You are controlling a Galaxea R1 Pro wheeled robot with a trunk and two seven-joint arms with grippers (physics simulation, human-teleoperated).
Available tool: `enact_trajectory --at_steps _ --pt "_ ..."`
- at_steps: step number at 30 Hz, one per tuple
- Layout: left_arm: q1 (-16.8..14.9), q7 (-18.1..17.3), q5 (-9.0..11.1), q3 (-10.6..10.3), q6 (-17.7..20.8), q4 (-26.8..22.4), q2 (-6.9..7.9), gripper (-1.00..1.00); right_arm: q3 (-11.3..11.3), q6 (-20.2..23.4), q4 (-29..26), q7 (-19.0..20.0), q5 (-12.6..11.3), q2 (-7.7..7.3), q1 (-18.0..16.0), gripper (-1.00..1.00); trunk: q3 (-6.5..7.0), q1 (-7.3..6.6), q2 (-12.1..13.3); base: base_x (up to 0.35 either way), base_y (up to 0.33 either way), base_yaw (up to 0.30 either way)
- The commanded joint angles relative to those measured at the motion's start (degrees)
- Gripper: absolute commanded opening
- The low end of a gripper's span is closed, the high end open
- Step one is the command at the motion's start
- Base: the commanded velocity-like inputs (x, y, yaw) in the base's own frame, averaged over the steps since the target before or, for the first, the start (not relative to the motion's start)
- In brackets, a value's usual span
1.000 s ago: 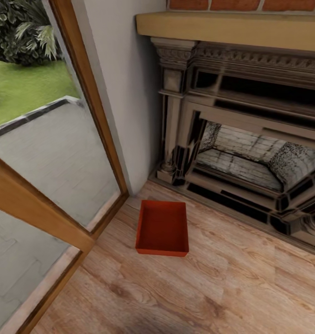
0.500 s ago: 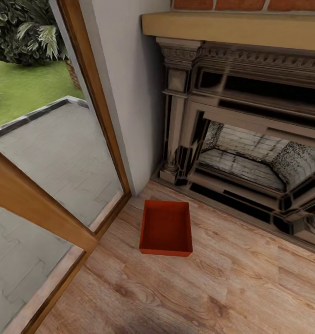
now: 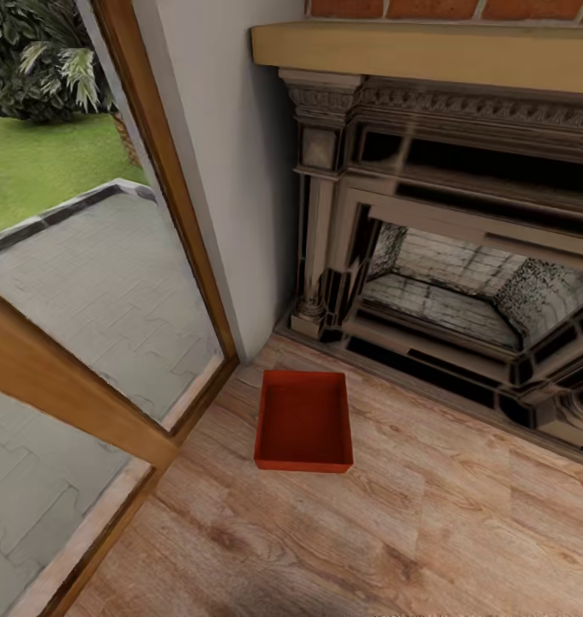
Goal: Move the two storage containers from the living room to the garage. In the garage, place one container on the floor and stack the other container on top of it (either order is fine).
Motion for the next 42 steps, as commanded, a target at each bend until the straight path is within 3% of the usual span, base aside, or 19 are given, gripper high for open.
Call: enact_trajectory --at_steps 1,17,42 --pt "-0.01 0.05 0.0 0.29 -0.15 0.02 0.01 1.0 0.46 -0.29 0.19 -0.08 -0.48 0.05 -0.06 1.0 -0.04 0.01 -0.04 0.0 0.0 -0.231" --pt "-0.01 0.05 0.0 0.29 -0.15 0.02 0.01 1.0 0.42 -0.29 0.17 -0.08 -0.52 0.0 -0.06 1.0 -0.04 0.01 -0.04 0.0 0.0 -0.197" --pt "-0.01 0.14 0.0 0.29 -0.15 0.08 0.78 1.0 0.42 -0.21 0.18 -0.09 -0.08 -0.06 -0.06 1.0 -0.04 0.01 -0.04 0.03 0.0 -0.007"
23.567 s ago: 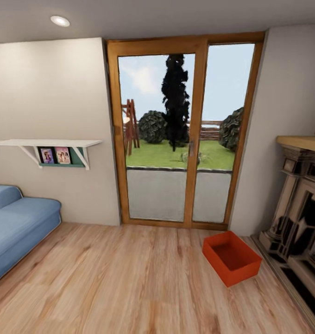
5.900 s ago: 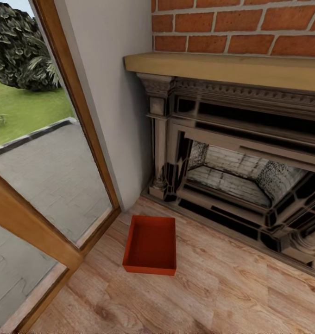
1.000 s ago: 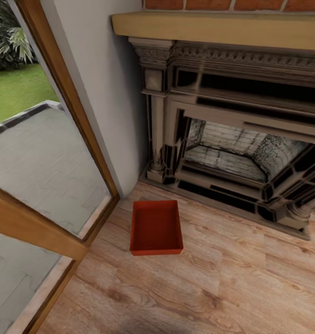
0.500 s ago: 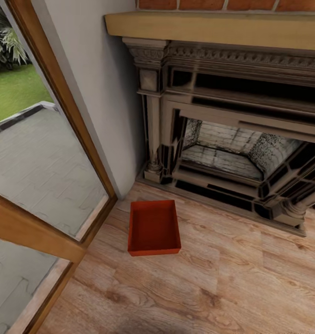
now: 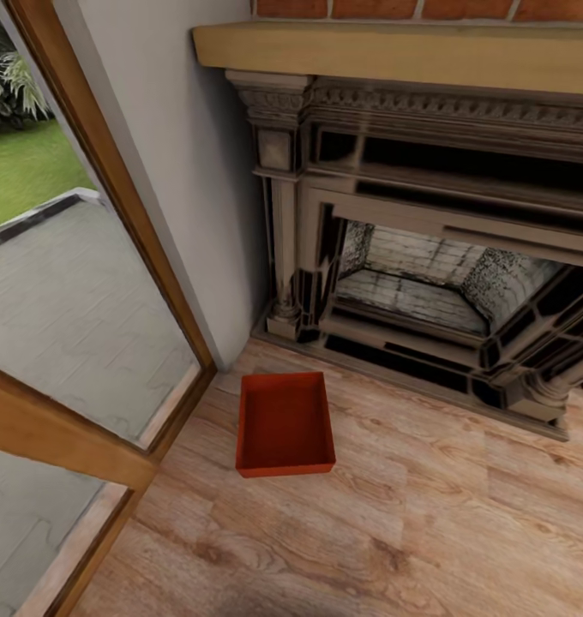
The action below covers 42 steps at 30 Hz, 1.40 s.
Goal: Move the two storage containers from the living room to the garage. In the garage, place one container on the floor and stack the other container on top of it (either order is fine).
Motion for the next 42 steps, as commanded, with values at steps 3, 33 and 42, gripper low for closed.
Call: enact_trajectory --at_steps 3,33,42 --pt "-0.02 0.06 -0.01 0.29 -0.16 0.03 0.0 1.0 0.48 -0.31 0.17 -0.08 -0.47 0.01 -0.05 1.0 -0.04 0.02 -0.04 0.098 0.0 0.0" --pt "-0.02 0.06 -0.02 0.29 -0.16 0.06 0.0 1.0 0.39 -0.31 0.19 -0.08 -0.52 -0.56 -0.05 1.0 -0.04 0.02 -0.04 0.005 0.0 0.043" --pt "-0.02 0.06 -0.02 0.29 -0.16 0.06 -0.01 1.0 0.52 -0.36 0.12 0.08 -0.47 -0.57 -0.05 1.0 -0.04 0.02 -0.04 0.0 0.0 0.0"
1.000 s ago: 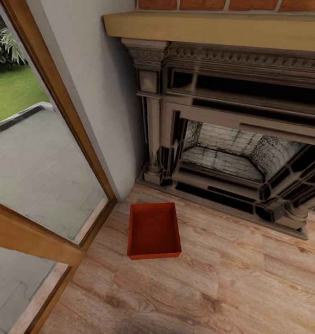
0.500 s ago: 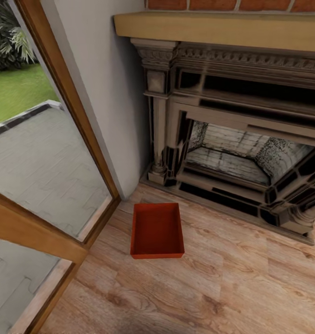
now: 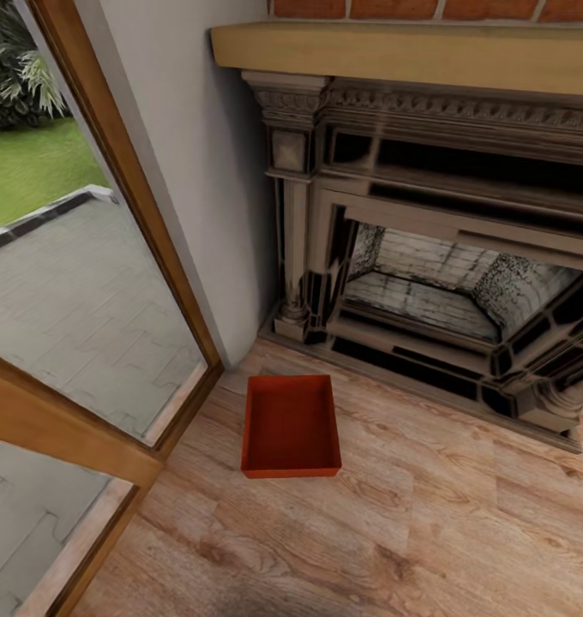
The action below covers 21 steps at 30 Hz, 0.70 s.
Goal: Move the two storage containers from the living room to the garage. In the garage, place one container on the floor and stack the other container on top of it (either order is fine).
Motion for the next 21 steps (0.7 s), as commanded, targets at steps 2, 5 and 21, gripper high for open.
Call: enact_trajectory --at_steps 2,5,21 --pt "-0.02 0.06 -0.01 0.29 -0.16 0.03 -0.05 1.0 0.52 -0.32 0.19 -0.02 -0.48 0.0 -0.05 1.0 -0.04 0.01 -0.04 0.0 0.0 0.0" --pt "-0.02 -0.01 -0.01 0.29 -0.15 0.03 -0.07 1.0 0.53 -0.34 0.21 -0.01 -0.48 0.04 -0.05 1.0 -0.04 0.01 -0.04 0.0 0.0 0.0" --pt "-0.02 0.05 -0.13 0.17 -0.16 -0.06 0.09 1.0 0.41 -0.29 0.17 0.08 -0.61 -0.16 -0.05 1.0 -0.04 0.01 -0.04 0.0 0.0 0.0"
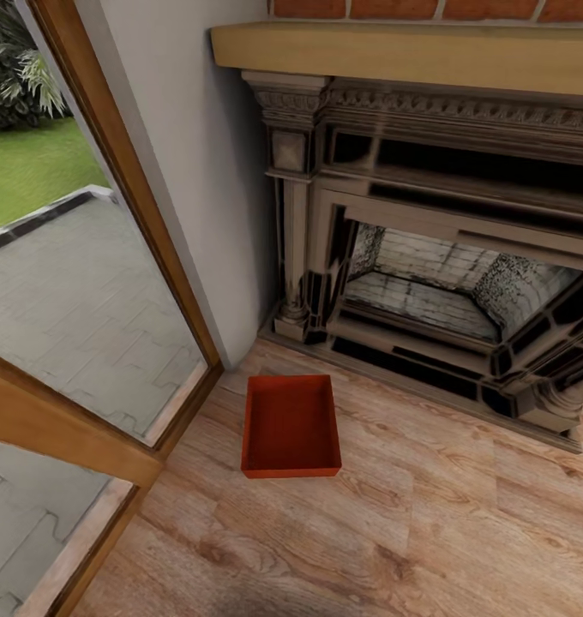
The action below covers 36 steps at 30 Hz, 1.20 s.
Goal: Move the two storage containers from the living room to the garage. In the garage, place one container on the floor and stack the other container on top of it (either order is fine).
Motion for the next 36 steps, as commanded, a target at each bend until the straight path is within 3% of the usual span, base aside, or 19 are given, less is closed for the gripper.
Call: enact_trajectory --at_steps 1,3,4,6,9,12,15,17,18,21,22,23,27,29,36 --pt "-0.02 0.21 -0.66 0.19 -0.1 -1.56 2.16 1.0 0.34 -0.22 -0.04 -0.25 -0.41 0.12 -0.05 1.0 -0.04 0.01 -0.04 0.0 0.0 0.0" --pt "-0.02 0.26 -0.77 0.21 0.17 -4.67 3.78 1.0 0.25 -0.2 -1.12 -1.06 -0.46 0.03 -0.17 1.0 -0.04 0.01 -0.04 0.0 0.0 0.0" --pt "-0.13 0.38 -0.79 0.39 8.22 -17.87 8.4 1.0 0.1 2.28 -6.51 -7.91 -1.56 -0.56 -6.25 1.0 -0.04 0.01 -0.04 0.0 0.0 0.0" --pt "-0.19 0.72 -0.76 0.44 13.31 -23.38 9.52 1.0 0.09 4.03 -7.85 -10.18 -2.01 -1.12 -9.55 1.0 -0.04 0.01 -0.04 0.0 0.0 0.0" --pt "-1.24 2.45 -0.77 0.49 22.02 -31.51 10.26 1.0 -0.24 5.66 -9.96 -12.24 -2.4 -1.45 -17.84 1.0 -0.04 0.01 -0.04 0.0 0.0 0.0" --pt "-5.19 3.37 -0.76 0.4 24.58 -33.34 9.85 1.0 -0.74 5.69 -10.48 -12.69 -2.48 -1.24 -23.08 1.0 -0.04 0.01 -0.04 0.0 0.0 0.0" --pt "-12.79 3.99 -0.71 0.18 25.82 -31.16 8.06 1.0 -1.28 5.73 -10.72 -12.9 -2.57 -0.53 -29.1 1.0 -0.04 0.01 -0.04 0.0 0.0 0.0" --pt "-20.02 4.25 -0.86 0.06 26.1 -26.75 4.95 1.0 -1.48 5.65 -10.8 -12.97 -2.61 1.29 -32.92 1.0 -0.04 0.01 -0.04 0.0 0.0 0.0" --pt "-21.28 4.27 -0.89 0.06 26.08 -25.96 4.3 1.0 -1.5 5.59 -10.81 -12.98 -2.61 1.77 -33.43 1.0 -0.04 0.01 -0.04 0.0 0.0 0.0" --pt "-26.11 4.34 -1.37 -0.06 25.73 -23.51 0.04 1.0 -1.57 4.66 -10.86 -12.94 -2.56 4.51 -35.4 1.0 -0.04 0.01 -0.04 0.0 0.0 0.0" --pt "-27.36 4.38 -4.87 -0.11 25.18 -23.2 -3.01 1.0 -1.55 2.99 -10.9 -12.67 -2.63 6.41 -35.92 1.0 -0.04 0.01 -0.04 0.0 0.0 0.0" --pt "-27.58 4.38 -7.37 -0.09 24.51 -23.12 -3.75 1.0 -1.53 2.32 -10.91 -12.46 -2.66 6.96 -36.01 1.0 -0.04 0.01 -0.04 0.0 0.0 0.0" --pt "-27.87 4.37 -14.56 0.04 19.83 -22.86 -5.08 1.0 -1.23 1.19 -10.92 -11.98 -2.21 7.7 -36.13 1.0 -0.04 0.01 -0.04 0.0 0.0 0.0" --pt "-27.92 4.37 -16.42 0.09 17.07 -23.0 -5.3 1.0 -1.06 0.99 -10.92 -11.5 -1.99 7.8 -36.15 1.0 -0.04 0.01 -0.04 0.0 0.0 0.0" --pt "-27.97 4.37 -18.6 0.1 13.72 -22.43 -5.54 1.0 -1.0 0.84 -10.85 -9.41 -1.95 7.65 -36.17 1.0 -0.04 0.01 -0.04 0.0 0.0 0.0"
